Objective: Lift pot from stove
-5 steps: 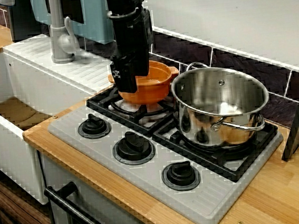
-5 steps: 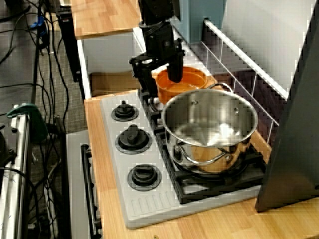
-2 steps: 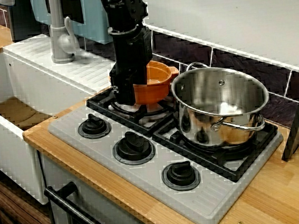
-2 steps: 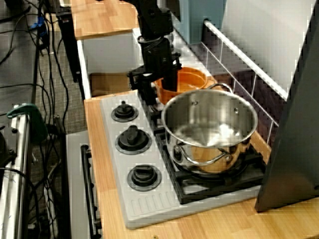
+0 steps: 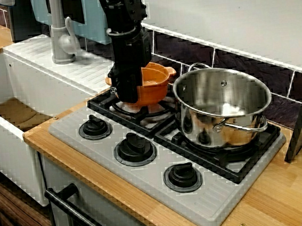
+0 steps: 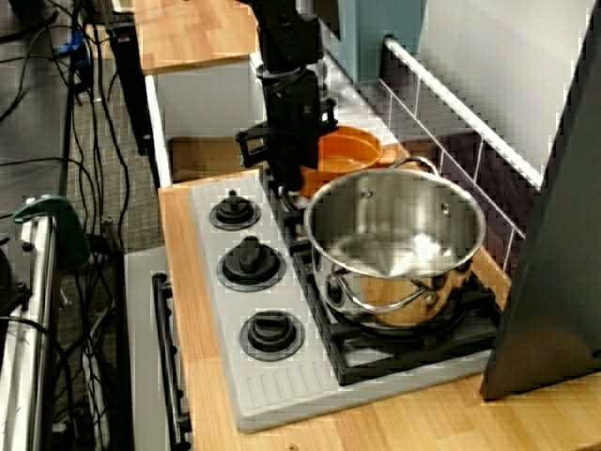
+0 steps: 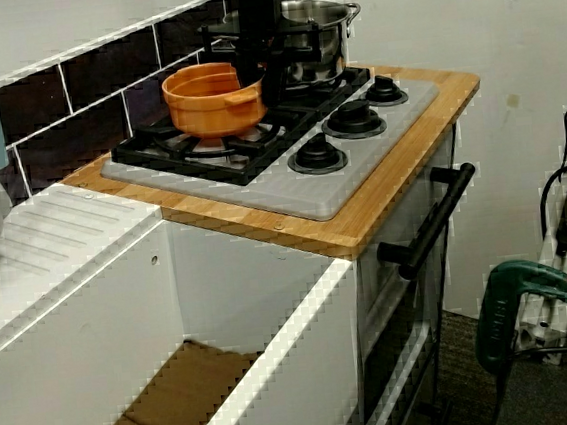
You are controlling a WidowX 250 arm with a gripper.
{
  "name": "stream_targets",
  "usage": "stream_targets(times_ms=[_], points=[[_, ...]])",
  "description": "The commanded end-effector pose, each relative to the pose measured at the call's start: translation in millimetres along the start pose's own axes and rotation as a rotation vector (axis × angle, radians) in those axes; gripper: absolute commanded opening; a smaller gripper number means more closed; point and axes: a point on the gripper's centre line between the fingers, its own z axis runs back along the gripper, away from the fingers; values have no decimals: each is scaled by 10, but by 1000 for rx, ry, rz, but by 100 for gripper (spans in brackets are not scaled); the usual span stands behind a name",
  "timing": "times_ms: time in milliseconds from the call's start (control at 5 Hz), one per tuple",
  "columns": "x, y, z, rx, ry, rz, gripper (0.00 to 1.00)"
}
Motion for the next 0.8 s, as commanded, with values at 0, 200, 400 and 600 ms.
stream_targets(times_ms=[0, 200, 400, 600], points=[[-30, 13, 674, 52, -94, 3, 0], [-39, -13, 915, 59, -130, -5, 0], [-38, -61, 1172, 78, -161, -15, 0], [-29, -106, 1327, 106, -177, -28, 0]])
